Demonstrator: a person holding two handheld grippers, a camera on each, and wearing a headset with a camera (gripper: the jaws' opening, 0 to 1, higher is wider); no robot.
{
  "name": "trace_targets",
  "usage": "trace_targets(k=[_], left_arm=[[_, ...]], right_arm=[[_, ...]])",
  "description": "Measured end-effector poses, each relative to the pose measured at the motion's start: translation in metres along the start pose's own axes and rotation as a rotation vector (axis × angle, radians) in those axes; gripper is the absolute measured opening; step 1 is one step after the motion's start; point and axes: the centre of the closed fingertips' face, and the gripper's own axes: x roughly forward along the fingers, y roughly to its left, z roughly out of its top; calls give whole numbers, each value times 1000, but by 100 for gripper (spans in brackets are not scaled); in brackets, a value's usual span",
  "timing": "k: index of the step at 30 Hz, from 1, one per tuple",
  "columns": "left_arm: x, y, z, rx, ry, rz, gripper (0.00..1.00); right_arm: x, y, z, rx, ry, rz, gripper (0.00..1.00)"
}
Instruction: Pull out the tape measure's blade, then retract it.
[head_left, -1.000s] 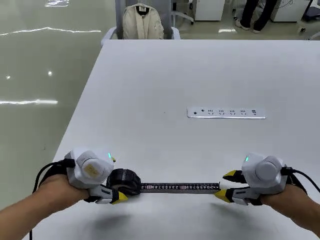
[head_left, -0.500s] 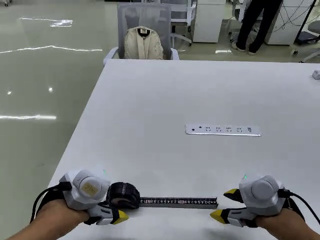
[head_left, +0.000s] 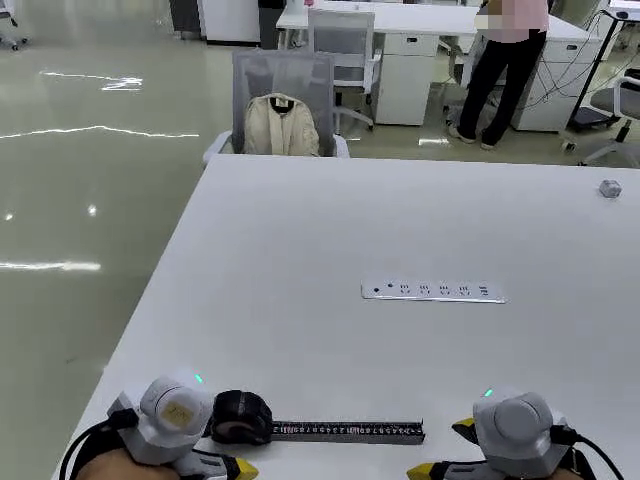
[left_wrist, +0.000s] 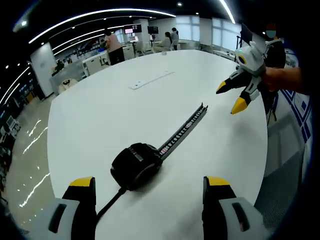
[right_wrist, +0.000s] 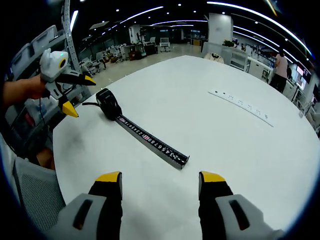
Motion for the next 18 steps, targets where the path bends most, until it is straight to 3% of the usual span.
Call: trace_targets(k=[7, 18], left_arm=[[-7, -15, 0, -42, -21, 7, 87], [-28, -27, 4, -106, -43, 47, 89]], right_arm=[[-10, 11, 0, 34, -11, -20, 66], [-29, 31, 2, 104, -50, -52, 72]])
